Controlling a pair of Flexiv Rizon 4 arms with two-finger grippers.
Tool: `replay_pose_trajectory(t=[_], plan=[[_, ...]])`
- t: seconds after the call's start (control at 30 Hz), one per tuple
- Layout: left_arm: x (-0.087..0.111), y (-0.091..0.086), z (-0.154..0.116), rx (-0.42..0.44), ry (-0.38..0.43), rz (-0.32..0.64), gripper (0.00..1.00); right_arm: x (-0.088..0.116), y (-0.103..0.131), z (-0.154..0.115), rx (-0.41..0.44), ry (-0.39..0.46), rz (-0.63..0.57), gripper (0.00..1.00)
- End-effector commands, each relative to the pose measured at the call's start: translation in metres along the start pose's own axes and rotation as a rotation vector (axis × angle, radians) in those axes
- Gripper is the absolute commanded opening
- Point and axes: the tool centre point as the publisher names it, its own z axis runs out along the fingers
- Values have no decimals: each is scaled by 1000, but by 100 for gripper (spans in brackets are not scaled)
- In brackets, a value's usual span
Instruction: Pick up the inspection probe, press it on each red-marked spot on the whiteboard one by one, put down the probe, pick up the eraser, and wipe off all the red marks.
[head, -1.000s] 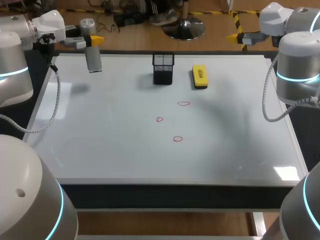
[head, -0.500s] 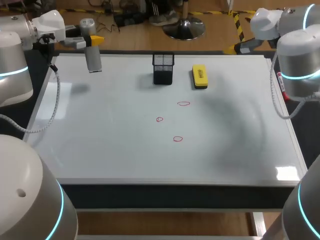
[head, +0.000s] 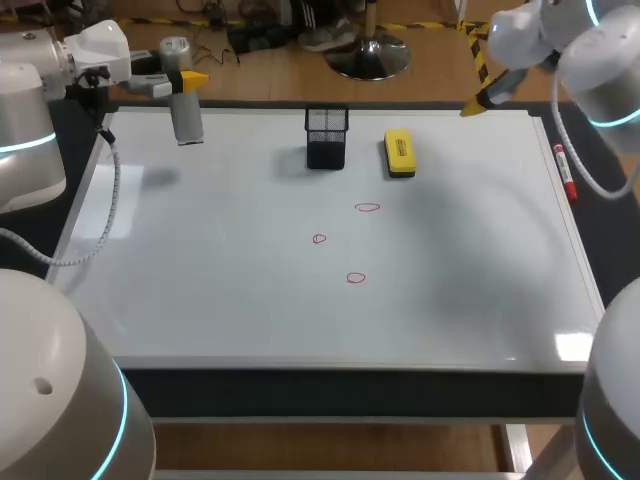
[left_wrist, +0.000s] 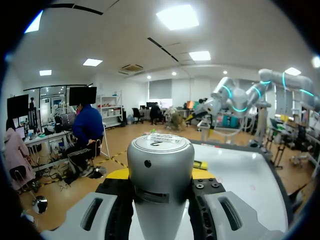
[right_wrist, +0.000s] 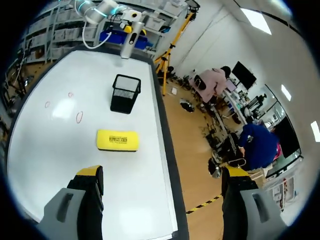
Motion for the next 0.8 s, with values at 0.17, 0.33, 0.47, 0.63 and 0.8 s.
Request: replay_pose_trajectory(t=[0.17, 0.33, 0.47, 0.63, 0.8], plan=[[0, -1, 0, 1, -1, 1, 0, -3, 3, 11, 500, 606, -538, 100], [0, -1, 0, 1, -1, 1, 0, -4, 6, 15, 559, 615, -662, 100], [0, -1, 0, 1, -1, 1, 0, -2, 4, 17, 636, 609, -753, 100], [0, -1, 0, 1, -1, 1, 0, -4, 4, 13, 665, 621, -719, 100], [0, -1, 0, 1, -1, 1, 0, -4, 4, 13, 665, 621, -719, 100]])
